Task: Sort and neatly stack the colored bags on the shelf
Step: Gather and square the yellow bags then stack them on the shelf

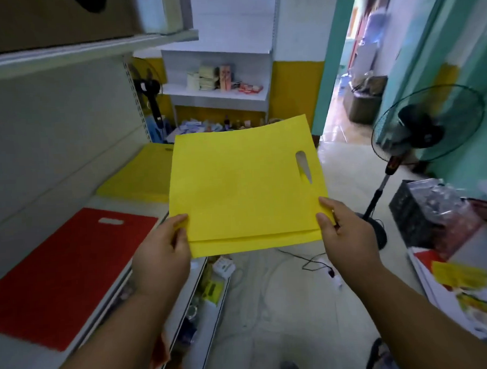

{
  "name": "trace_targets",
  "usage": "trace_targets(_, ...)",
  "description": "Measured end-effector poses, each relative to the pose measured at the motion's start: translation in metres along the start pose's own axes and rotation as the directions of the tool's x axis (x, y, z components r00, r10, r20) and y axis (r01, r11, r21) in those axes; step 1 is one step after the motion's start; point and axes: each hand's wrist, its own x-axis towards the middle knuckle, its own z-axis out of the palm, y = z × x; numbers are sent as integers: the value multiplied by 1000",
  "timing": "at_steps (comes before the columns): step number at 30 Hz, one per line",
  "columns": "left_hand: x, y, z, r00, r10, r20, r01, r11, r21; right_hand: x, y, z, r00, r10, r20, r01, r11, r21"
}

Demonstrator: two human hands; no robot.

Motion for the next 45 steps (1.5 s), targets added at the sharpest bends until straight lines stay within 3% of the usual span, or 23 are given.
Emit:
trace_targets(7,88,19,57,979,-139,-146,152,985,85,170,7,60,969,-156,191,158,987,5)
trace_targets(17,179,-35,59,877,-373,-303,423,899,118,295,-52,213,809,-380,448,335,925,179)
trace_targets(26,210,-59,87,760,-569,-313,643,729,236,363,-70,310,549,-480,684,467,855,225)
trace_targets(34,231,-50,132,624,-662,-415,779,481,403,420,-72,391,262,-602,754,665,679,311)
trace_targets(40,250,-51,159,605,-658,-448,773,350,529,446,-75,419,157,-599,785,793,551,262)
trace_targets(45,257,-54,169,551,-700,-454,770,219,599,454,-76,429,62,-571,818,861,445,246)
